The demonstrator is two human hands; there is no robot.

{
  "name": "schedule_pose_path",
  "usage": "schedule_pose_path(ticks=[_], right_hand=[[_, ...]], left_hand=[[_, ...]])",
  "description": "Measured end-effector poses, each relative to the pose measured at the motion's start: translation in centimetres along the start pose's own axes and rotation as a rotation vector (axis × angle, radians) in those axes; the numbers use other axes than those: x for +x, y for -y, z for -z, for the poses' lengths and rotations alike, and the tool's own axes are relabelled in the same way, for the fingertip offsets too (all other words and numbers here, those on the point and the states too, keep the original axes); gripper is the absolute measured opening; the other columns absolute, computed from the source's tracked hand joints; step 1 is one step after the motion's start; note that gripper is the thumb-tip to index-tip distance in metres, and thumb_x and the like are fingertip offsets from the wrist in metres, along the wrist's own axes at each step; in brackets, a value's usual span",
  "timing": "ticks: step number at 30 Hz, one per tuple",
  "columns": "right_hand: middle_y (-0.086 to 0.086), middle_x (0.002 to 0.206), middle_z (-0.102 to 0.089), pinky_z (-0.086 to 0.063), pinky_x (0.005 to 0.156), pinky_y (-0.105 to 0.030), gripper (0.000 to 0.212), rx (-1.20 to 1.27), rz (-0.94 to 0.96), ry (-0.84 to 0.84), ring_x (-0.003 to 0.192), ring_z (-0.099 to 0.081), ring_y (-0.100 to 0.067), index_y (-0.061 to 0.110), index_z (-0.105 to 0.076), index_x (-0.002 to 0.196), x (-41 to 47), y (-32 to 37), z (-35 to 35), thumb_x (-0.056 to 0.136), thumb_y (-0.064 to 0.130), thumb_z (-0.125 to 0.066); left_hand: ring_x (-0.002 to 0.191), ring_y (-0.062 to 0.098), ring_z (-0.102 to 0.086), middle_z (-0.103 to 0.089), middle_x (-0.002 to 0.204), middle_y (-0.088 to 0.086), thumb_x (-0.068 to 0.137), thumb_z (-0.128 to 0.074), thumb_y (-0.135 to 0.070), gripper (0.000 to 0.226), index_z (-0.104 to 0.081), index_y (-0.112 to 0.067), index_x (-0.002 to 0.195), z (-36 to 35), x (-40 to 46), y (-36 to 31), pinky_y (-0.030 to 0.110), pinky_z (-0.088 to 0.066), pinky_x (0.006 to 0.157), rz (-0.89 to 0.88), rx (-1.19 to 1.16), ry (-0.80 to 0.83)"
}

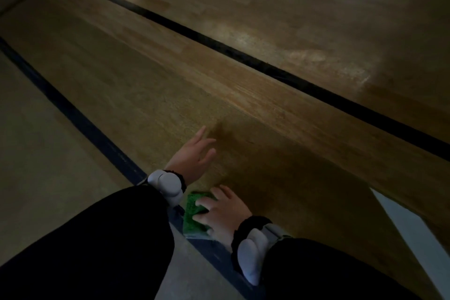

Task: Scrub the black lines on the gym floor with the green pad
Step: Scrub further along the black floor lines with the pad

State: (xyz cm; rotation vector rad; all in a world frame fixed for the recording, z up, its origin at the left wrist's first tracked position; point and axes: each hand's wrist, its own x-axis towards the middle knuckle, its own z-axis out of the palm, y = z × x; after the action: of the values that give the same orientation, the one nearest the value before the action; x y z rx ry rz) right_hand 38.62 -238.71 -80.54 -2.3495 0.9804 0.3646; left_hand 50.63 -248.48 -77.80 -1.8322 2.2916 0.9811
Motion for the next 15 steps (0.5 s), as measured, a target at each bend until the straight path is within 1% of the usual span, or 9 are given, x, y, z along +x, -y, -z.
schedule_pose_path(ticks=[1, 4, 7, 10, 12, 15], right_hand=[[0.000, 0.157, -0.016, -0.004, 0.119, -0.049, 0.043, -0.008, -0.043, 0.002, 0.143, -0.007, -0.035, 0.031, -0.037, 0.144, 0.1, -0.6, 0.3, 0.101, 0.029, -0.041], [0.003, 0.154, -0.017, -0.014, 0.114, -0.054, 0.046, 0.027, -0.225, -0.059, 0.140, -0.012, -0.035, 0.038, -0.033, 0.143, 0.1, -3.1, 1.8, 0.098, 0.038, -0.042], [0.002, 0.153, -0.019, -0.020, 0.109, -0.057, 0.047, 0.102, -0.403, -0.147, 0.138, -0.016, -0.035, 0.037, -0.034, 0.143, -0.7, -6.2, 3.5, 0.097, 0.037, -0.043], [0.001, 0.154, -0.016, -0.023, 0.108, -0.058, 0.049, 0.128, -0.553, -0.152, 0.138, -0.016, -0.036, 0.034, -0.029, 0.146, -1.9, -8.7, 4.8, 0.098, 0.035, -0.041], [0.000, 0.156, -0.014, -0.025, 0.109, -0.058, 0.049, 0.156, -0.626, -0.151, 0.139, -0.014, -0.037, 0.034, -0.027, 0.147, -2.6, -10.0, 5.3, 0.099, 0.034, -0.039], [0.000, 0.157, -0.011, -0.026, 0.109, -0.057, 0.050, 0.192, -0.662, -0.159, 0.140, -0.013, -0.038, 0.033, -0.024, 0.148, -3.0, -10.9, 5.3, 0.100, 0.036, -0.038]], left_hand=[[0.145, 0.015, -0.019, -0.004, 0.161, -0.007, 0.100, -0.039, -0.036, 0.043, -0.043, -0.022, 0.140, 0.1, 0.0, 0.2, 0.034, -0.031, 0.110, 0.008, -0.006, -0.001], [0.146, 0.016, -0.018, -0.004, 0.161, -0.005, 0.100, -0.039, -0.033, 0.044, -0.042, -0.019, 0.141, 0.2, -0.2, 0.4, 0.035, -0.028, 0.113, 0.025, -0.032, 0.015], [0.146, 0.017, -0.015, -0.005, 0.161, -0.003, 0.100, -0.040, -0.032, 0.043, -0.042, -0.019, 0.141, 0.4, -0.2, 0.3, 0.035, -0.025, 0.114, 0.029, -0.039, 0.002], [0.147, 0.017, -0.013, -0.007, 0.161, 0.000, 0.100, -0.041, -0.030, 0.042, -0.043, -0.018, 0.140, 0.2, 0.1, 0.0, 0.033, -0.022, 0.114, 0.019, -0.028, -0.022], [0.147, 0.018, -0.014, -0.008, 0.160, 0.000, 0.100, -0.041, -0.031, 0.042, -0.043, -0.019, 0.140, 0.0, 0.3, -0.2, 0.033, -0.022, 0.115, 0.017, -0.024, -0.027], [0.146, 0.018, -0.016, -0.010, 0.160, -0.001, 0.099, -0.042, -0.033, 0.041, -0.044, -0.022, 0.139, -0.4, 0.5, -0.6, 0.038, -0.025, 0.116, 0.009, -0.019, -0.030]])
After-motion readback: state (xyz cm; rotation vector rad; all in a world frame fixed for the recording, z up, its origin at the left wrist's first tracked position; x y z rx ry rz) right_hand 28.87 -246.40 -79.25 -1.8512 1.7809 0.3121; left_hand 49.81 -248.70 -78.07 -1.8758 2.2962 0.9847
